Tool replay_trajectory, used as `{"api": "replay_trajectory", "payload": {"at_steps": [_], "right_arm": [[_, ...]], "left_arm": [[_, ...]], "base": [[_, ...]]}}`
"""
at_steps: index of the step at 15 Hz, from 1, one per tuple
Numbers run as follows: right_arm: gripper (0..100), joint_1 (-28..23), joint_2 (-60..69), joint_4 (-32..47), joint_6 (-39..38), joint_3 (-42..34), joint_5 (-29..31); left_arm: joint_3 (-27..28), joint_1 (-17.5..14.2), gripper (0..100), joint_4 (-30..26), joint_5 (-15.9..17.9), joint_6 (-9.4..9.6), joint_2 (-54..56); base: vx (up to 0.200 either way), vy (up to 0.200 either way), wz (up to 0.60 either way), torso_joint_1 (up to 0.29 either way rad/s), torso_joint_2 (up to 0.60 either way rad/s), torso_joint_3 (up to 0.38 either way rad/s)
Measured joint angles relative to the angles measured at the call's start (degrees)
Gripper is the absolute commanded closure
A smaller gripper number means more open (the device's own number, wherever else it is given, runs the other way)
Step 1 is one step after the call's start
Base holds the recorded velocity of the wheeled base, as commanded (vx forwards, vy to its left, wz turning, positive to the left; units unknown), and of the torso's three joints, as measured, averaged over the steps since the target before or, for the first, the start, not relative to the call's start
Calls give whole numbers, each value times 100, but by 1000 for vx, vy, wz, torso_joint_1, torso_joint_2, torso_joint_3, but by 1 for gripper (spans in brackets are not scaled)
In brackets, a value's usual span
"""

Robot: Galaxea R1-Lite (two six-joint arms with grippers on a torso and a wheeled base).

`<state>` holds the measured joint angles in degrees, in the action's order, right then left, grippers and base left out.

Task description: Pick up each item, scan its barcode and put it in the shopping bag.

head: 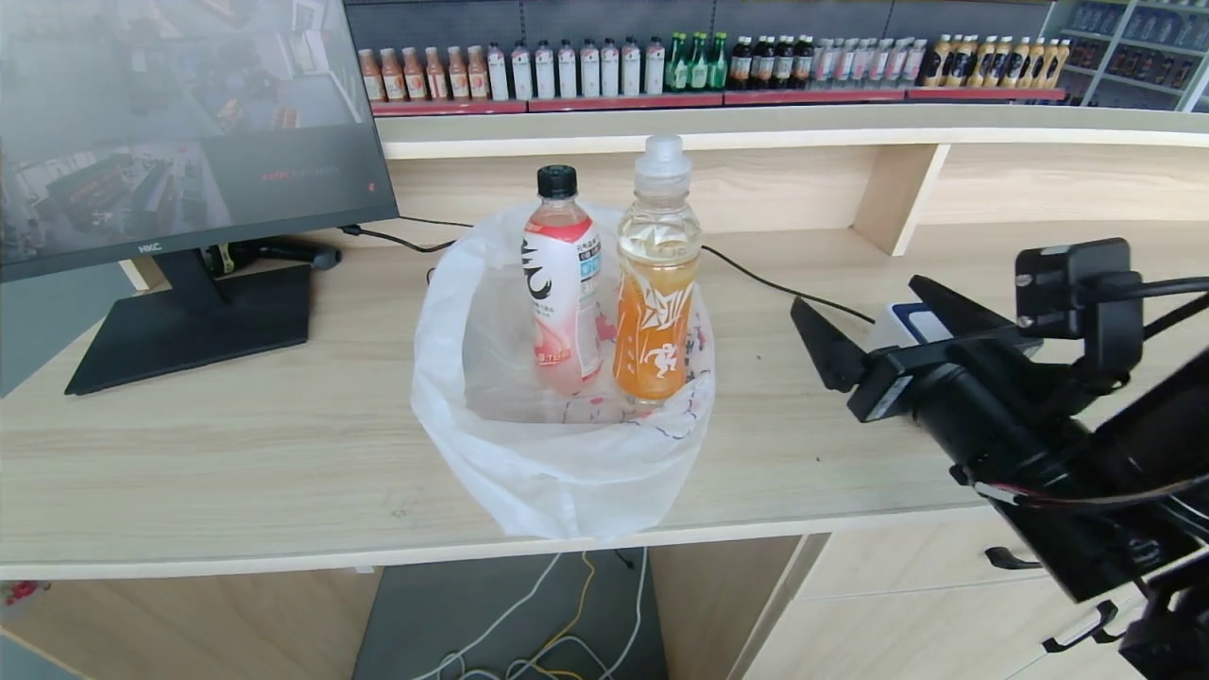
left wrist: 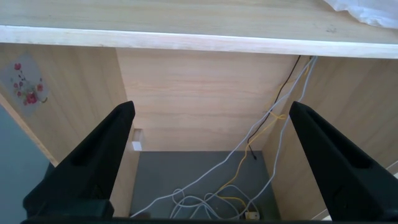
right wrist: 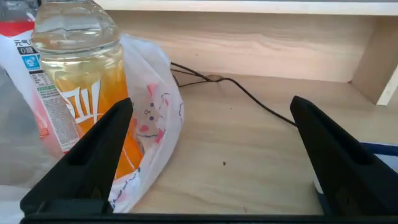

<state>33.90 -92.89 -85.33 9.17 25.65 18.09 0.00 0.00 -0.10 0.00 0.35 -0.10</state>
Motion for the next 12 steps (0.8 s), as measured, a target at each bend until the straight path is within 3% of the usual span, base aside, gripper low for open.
{"api": "replay_trajectory", "payload": {"at_steps": [4,7,9,12], "right_arm": [[0,-243,1329,46,-26,-1480,-52],[0,-288,2553,513,-169,-2260,-24],[0,-290,3433,1562,-219,-2433,-129],[0,-166,4996,4031,-180,-2525,-772]], "left_arm": [[0,0,0,2,0,0,0],[0,0,0,0,0,-6,0],[0,0,0,0,0,-9,0],[0,0,0,0,0,-9,0]], "base": [[0,0,0,0,0,0],[0,0,0,0,0,0],[0,0,0,0,0,0],[0,0,0,0,0,0]]}}
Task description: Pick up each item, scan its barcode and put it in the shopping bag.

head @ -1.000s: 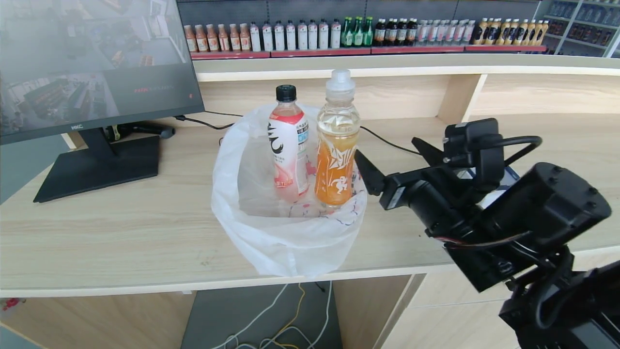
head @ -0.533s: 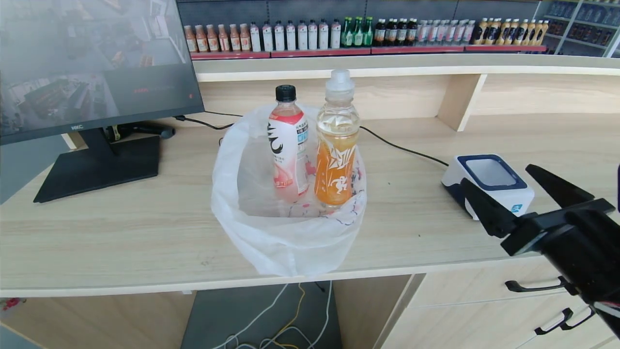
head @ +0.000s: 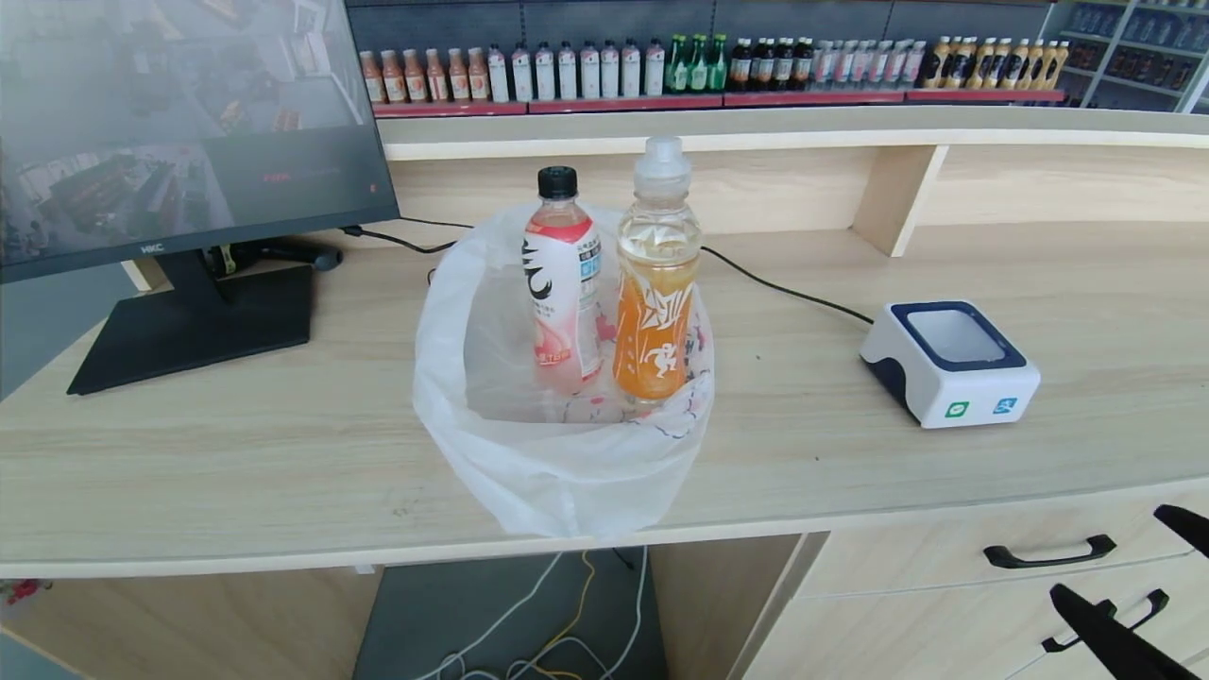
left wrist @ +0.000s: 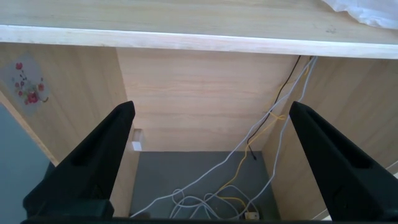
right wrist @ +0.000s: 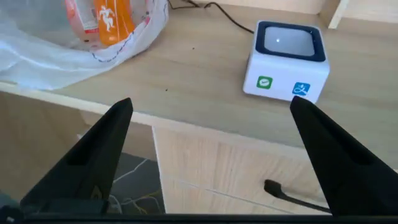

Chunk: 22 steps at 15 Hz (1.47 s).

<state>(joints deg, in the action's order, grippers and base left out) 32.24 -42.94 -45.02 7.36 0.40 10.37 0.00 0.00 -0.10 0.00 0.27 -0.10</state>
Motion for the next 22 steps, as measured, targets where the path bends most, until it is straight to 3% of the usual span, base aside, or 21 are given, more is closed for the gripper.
{"api": "replay_trajectory", "payload": {"at_steps": [5,6,9,13,16,19,22], "right_arm": [[0,77,2929,4046,79,26,-591],[0,-41,3371,4451,35,69,-661],[0,-774,3944,4608,-178,122,-703],[0,-2280,3864,4624,-246,128,-630],[0,-3382,3872,4568,-461,89,-707],[0,-3257,4085,4470,-752,-13,-819],[0,-3200,4253,4475,-774,-38,-827]], "left_arm": [[0,0,0,0,0,-24,0],[0,0,0,0,0,-27,0],[0,0,0,0,0,-20,0],[0,-2,0,0,0,-11,0],[0,2,0,-1,0,-24,0],[0,0,0,0,0,-48,0],[0,0,0,0,0,16,0]], "base": [[0,0,0,0,0,0],[0,0,0,0,0,0],[0,0,0,0,0,0],[0,0,0,0,0,0],[-200,0,0,9,4,1],[-200,0,0,4,4,-1],[0,0,0,0,0,0]]}}
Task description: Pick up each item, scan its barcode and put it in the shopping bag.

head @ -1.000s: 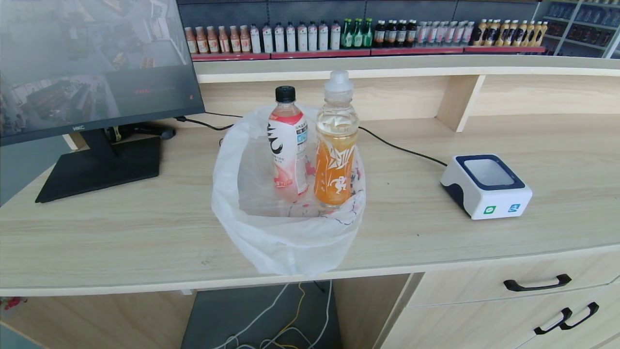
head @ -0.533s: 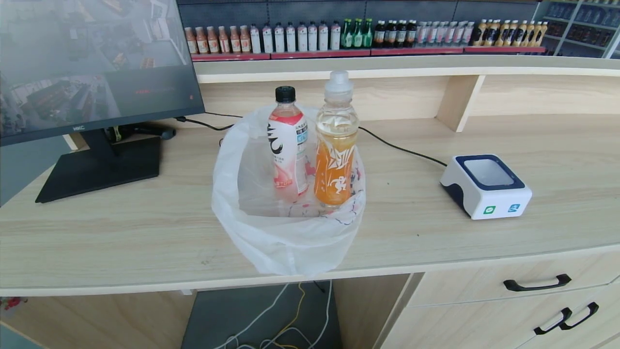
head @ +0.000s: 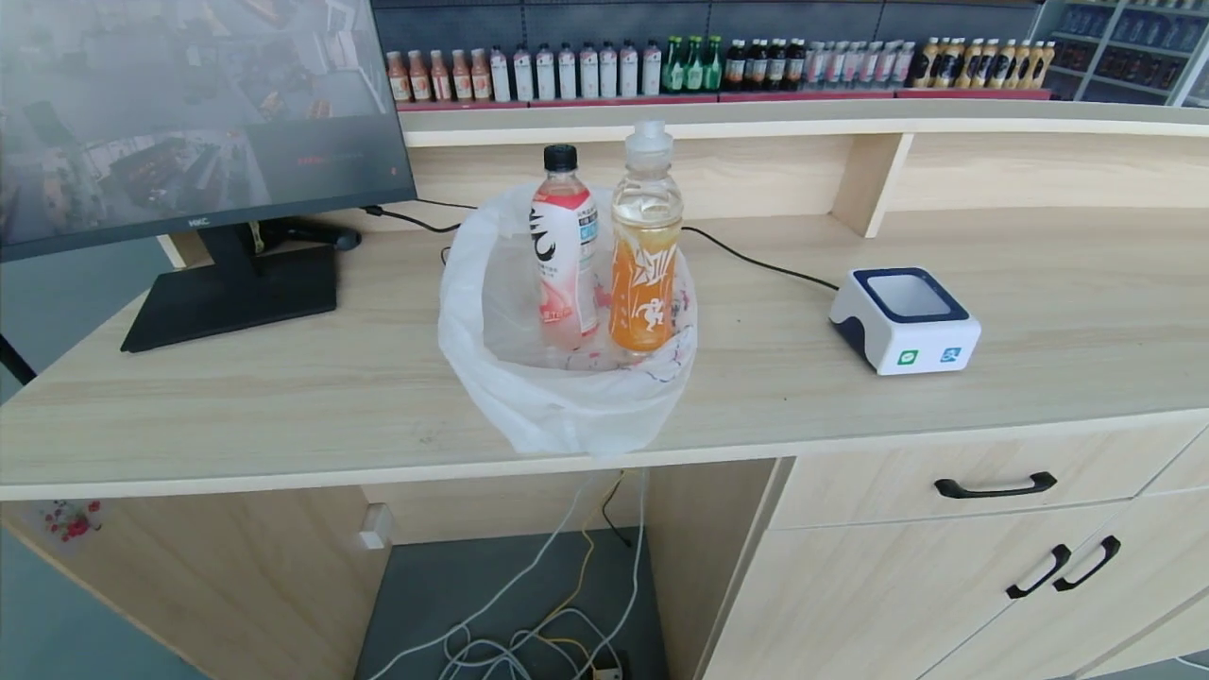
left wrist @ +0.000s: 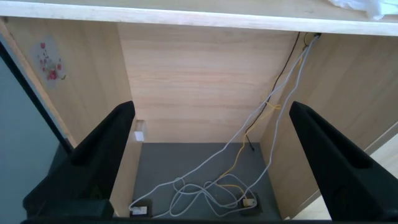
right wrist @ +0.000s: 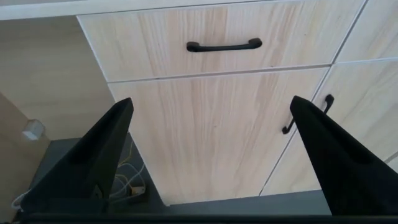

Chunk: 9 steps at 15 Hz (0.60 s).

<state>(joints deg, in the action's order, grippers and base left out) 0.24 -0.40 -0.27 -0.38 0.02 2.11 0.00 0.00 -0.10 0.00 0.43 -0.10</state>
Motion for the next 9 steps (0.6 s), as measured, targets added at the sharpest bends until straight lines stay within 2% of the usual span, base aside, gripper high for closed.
{"api": "replay_trajectory", "payload": {"at_steps": [9], "right_arm": [[0,11,51,11,5,-2,0]], "left_arm": [[0,0,0,0,0,-5,0]], "base": [[0,-200,0,3,2,-1]]}}
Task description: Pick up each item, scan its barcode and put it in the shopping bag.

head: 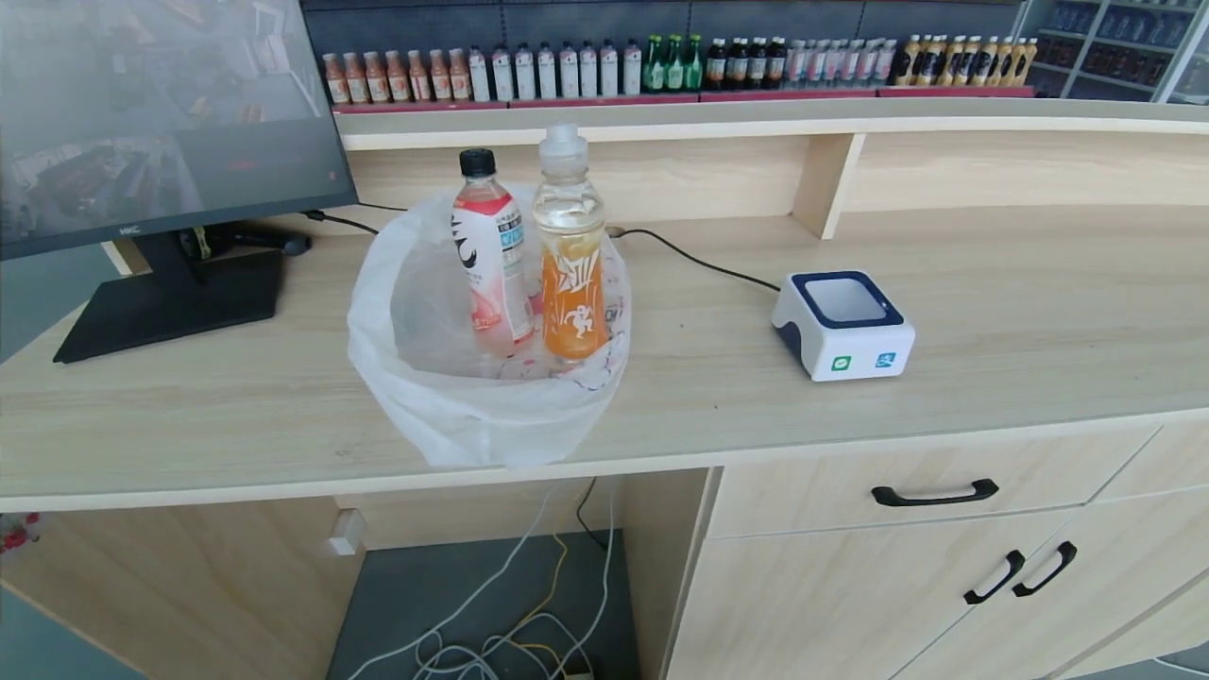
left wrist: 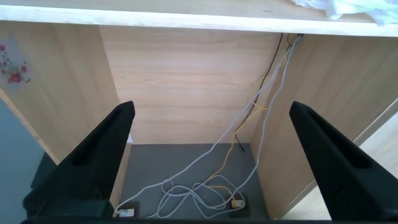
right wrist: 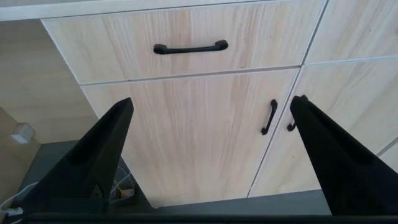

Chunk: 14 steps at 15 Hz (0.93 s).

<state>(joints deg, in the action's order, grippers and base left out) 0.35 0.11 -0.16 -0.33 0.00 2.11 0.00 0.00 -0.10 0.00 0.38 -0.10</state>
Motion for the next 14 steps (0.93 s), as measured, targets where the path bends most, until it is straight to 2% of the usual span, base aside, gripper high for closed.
{"api": "replay_trajectory", "payload": {"at_steps": [6,9,12,14], "right_arm": [[0,0,0,0,-7,2,0],[0,-5,0,0,-10,2,-1],[0,0,0,0,4,0,0],[0,-2,-1,0,12,0,0]], "left_arm": [[0,0,0,0,0,-54,0],[0,0,0,0,2,13,0],[0,-2,0,-1,0,-84,0],[0,-7,0,0,0,-91,0]], "base": [[0,-200,0,0,3,2],[0,-200,0,7,2,1],[0,-200,0,2,2,-1],[0,0,0,0,0,0]]}}
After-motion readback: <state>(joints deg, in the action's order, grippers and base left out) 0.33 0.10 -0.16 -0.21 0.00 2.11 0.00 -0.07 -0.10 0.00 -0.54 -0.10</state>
